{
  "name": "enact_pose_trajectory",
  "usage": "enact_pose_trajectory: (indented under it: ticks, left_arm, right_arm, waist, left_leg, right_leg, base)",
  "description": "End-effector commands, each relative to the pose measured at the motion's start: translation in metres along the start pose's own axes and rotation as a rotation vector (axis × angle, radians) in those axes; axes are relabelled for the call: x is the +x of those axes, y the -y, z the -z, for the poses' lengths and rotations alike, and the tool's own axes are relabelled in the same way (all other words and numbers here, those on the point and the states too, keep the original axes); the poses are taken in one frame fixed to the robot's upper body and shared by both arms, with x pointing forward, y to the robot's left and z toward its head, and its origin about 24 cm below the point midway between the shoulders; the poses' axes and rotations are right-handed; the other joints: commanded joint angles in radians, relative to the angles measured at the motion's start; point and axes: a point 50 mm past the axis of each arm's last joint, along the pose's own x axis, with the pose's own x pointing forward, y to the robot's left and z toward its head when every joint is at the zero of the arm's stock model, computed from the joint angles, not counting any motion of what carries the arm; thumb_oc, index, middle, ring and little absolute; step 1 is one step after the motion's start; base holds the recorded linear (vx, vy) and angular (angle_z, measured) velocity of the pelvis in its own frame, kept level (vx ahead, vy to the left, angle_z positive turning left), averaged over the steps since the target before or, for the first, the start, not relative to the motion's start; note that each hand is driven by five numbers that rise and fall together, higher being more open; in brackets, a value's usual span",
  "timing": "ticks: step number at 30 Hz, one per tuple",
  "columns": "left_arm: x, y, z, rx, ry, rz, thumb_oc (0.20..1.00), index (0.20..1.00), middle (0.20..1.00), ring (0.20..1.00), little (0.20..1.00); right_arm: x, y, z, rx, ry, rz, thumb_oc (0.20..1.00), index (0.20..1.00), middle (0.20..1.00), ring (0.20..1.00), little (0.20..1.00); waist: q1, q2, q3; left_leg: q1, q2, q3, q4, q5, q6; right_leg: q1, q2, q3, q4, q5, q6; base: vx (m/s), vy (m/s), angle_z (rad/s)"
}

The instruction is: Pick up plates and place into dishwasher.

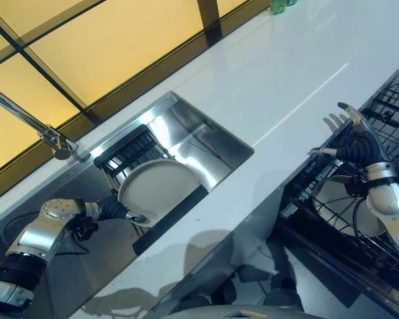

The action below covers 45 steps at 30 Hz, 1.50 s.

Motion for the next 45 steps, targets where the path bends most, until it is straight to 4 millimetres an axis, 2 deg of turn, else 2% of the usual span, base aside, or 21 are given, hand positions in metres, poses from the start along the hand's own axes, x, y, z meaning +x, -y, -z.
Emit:
enact_pose_trajectory:
  ticks: [1,10,17,22,25,29,32,36,40,45]
  left_arm:
    - [0.005,0.009,-0.01,0.039,0.031,0.081,0.2,0.2,0.2,0.2,0.2]
    - [0.0,0.004,-0.009,0.032,0.042,0.014,0.2,0.2,0.2,0.2,0.2]
    - [-0.004,-0.003,-0.007,0.013,0.083,-0.124,0.2,0.2,0.2,0.2,0.2]
    - [-0.014,-0.016,-0.009,0.053,0.124,-0.355,0.2,0.2,0.2,0.2,0.2]
    - [-0.032,-0.029,-0.017,0.14,0.169,-0.586,0.2,0.2,0.2,0.2,0.2]
    - [-0.067,-0.042,-0.036,0.284,0.268,-0.935,0.2,0.2,0.2,0.2,0.2]
    - [-0.087,-0.041,-0.053,0.341,0.393,-1.147,0.2,0.2,0.2,0.2,0.2]
    - [-0.102,-0.036,-0.069,0.379,0.557,-1.353,0.2,0.2,0.2,0.2,0.2]
    - [-0.107,-0.029,-0.079,0.399,0.661,-1.433,0.2,0.2,0.2,0.2,0.2]
    - [-0.104,-0.025,-0.084,0.421,0.669,-1.401,0.2,0.2,0.2,0.2,0.2]
  right_arm:
    - [0.006,0.015,-0.016,0.014,0.087,0.071,1.0,1.0,1.0,1.0,1.0]
    - [0.004,0.015,-0.014,0.018,0.08,0.073,1.0,1.0,1.0,1.0,1.0]
    - [0.0,0.013,-0.012,0.033,0.07,0.074,1.0,1.0,1.0,1.0,1.0]
    - [-0.004,0.011,-0.01,0.049,0.062,0.09,1.0,1.0,1.0,1.0,1.0]
    - [-0.006,0.015,-0.012,0.065,0.071,0.139,1.0,1.0,1.0,1.0,1.0]
    - [-0.009,0.024,-0.014,0.095,0.091,0.26,1.0,1.0,1.0,1.0,1.0]
    - [-0.012,0.03,-0.015,0.109,0.115,0.353,1.0,1.0,1.0,1.0,1.0]
    - [-0.011,0.034,-0.022,0.097,0.163,0.419,1.0,1.0,1.0,1.0,1.0]
    - [-0.008,0.039,-0.035,0.08,0.232,0.475,1.0,1.0,1.0,1.0,1.0]
    - [-0.004,0.045,-0.05,0.071,0.309,0.507,1.0,1.0,1.0,1.0,1.0]
  waist:
    - [0.009,-0.035,-0.036]
    - [0.011,-0.043,-0.038]
    - [0.021,-0.059,-0.042]
    - [0.036,-0.076,-0.048]
    - [0.052,-0.091,-0.053]
    - [0.079,-0.119,-0.063]
    - [0.1,-0.139,-0.074]
    - [0.124,-0.161,-0.09]
    - [0.144,-0.177,-0.106]
    - [0.16,-0.186,-0.124]
  left_leg:
    - [-0.034,-0.018,0.02,0.064,-0.057,-0.007]
    - [-0.026,-0.02,0.02,0.054,-0.057,-0.002]
    - [-0.026,-0.015,0.017,0.051,-0.055,0.0]
    - [-0.028,-0.01,0.013,0.047,-0.052,0.0]
    - [-0.029,-0.004,0.008,0.042,-0.049,-0.002]
    - [-0.034,0.005,-0.001,0.04,-0.049,-0.004]
    - [-0.037,0.013,-0.008,0.038,-0.048,-0.006]
    - [-0.041,0.022,-0.02,0.038,-0.048,-0.012]
    - [-0.038,0.032,-0.029,0.036,-0.05,-0.019]
    - [-0.032,0.041,-0.038,0.023,-0.046,-0.026]
  right_leg:
    - [-0.091,-0.014,0.014,0.194,-0.118,-0.004]
    - [-0.088,-0.014,0.014,0.191,-0.114,0.0]
    - [-0.085,-0.012,0.007,0.189,-0.114,-0.001]
    - [-0.08,-0.008,-0.005,0.184,-0.114,-0.002]
    - [-0.074,-0.006,-0.017,0.179,-0.114,-0.003]
    - [-0.065,-0.001,-0.036,0.173,-0.118,-0.006]
    - [-0.055,0.005,-0.054,0.169,-0.122,-0.011]
    - [-0.043,0.011,-0.073,0.167,-0.13,-0.018]
    - [-0.031,0.019,-0.088,0.164,-0.137,-0.023]
    - [-0.016,0.029,-0.097,0.156,-0.14,-0.025]
  base:
    - [0.0,0.0,0.0]
    - [0.0,0.004,0.01]
    - [0.0,0.0,0.0]
    - [-0.03,-0.041,0.03]
    - [-0.05,-0.063,0.05]
    - [-0.06,-0.092,0.02]
    - [-0.05,-0.096,0.06]
    - [-0.05,-0.085,0.09]
    - [-0.05,-0.07,0.09]
    - [-0.03,-0.048,0.04]
